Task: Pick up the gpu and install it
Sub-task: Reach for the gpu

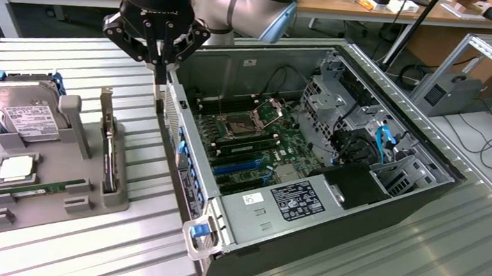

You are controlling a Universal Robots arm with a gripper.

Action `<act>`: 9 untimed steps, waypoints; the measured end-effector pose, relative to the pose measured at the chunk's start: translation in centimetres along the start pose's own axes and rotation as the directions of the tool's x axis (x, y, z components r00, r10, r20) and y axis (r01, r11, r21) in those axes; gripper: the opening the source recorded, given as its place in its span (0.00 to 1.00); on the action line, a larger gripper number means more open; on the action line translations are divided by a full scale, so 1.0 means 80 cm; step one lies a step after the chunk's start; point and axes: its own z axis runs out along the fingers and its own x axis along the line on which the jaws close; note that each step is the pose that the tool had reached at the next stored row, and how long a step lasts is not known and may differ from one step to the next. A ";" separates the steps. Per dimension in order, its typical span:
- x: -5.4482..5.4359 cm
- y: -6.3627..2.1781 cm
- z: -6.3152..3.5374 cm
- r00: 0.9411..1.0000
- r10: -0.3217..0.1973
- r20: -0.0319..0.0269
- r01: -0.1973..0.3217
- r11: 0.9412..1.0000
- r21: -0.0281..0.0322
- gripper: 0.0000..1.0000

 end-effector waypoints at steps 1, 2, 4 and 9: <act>0.001 0.000 0.000 1.000 0.000 0.000 0.000 1.000 0.000 0.11; 0.002 0.000 0.000 1.000 0.000 0.000 0.000 1.000 0.000 0.11; 0.004 0.000 0.000 1.000 0.000 0.000 0.000 1.000 0.000 0.11; 0.009 -0.001 0.000 1.000 0.000 0.000 0.000 1.000 0.000 0.11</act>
